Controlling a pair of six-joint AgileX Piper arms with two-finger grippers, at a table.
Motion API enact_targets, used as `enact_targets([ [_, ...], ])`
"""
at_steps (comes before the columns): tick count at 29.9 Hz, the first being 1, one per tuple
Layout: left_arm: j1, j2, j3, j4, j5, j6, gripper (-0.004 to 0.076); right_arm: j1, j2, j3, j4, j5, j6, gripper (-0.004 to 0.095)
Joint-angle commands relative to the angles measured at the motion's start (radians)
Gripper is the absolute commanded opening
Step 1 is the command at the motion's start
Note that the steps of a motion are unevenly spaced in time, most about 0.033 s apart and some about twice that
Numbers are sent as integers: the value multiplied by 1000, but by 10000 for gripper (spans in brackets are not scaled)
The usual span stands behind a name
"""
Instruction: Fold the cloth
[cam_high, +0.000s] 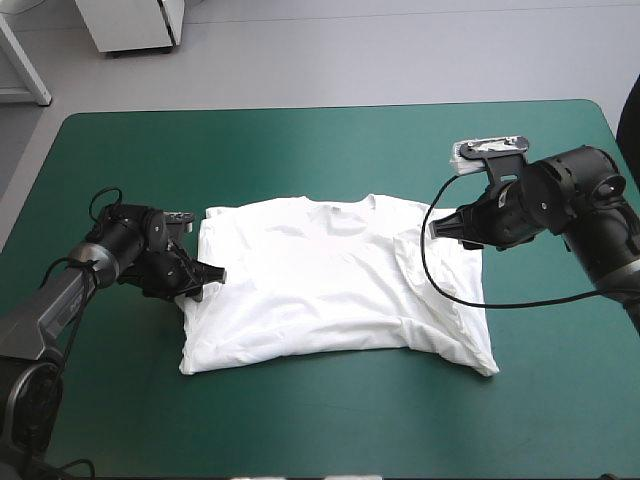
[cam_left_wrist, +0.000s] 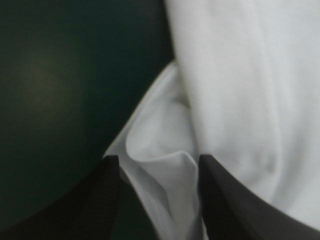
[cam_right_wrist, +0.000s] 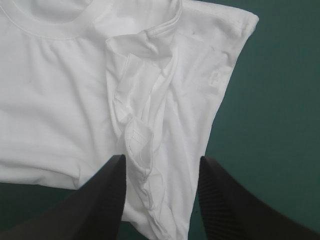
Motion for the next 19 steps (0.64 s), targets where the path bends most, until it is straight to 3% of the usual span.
enact_targets([
  [1,43,-21,-31,7,-16,-28,354,-3,-34,-31,-20,1,-8,442],
  [12,54,80,-29,-24,-60,-9,340,-3,-35,-31,-61,1,-8,442],
  [15,54,114,-29,-24,-45,-9,225,-3,-40,-31,-61,1,-8,441],
  [18,54,118,-29,-11,-47,-7,-20,-3,-46,-31,-61,1,-8,441],
  [19,54,118,-31,-4,-47,3,-19,-3,-49,-31,-61,1,-6,441],
])
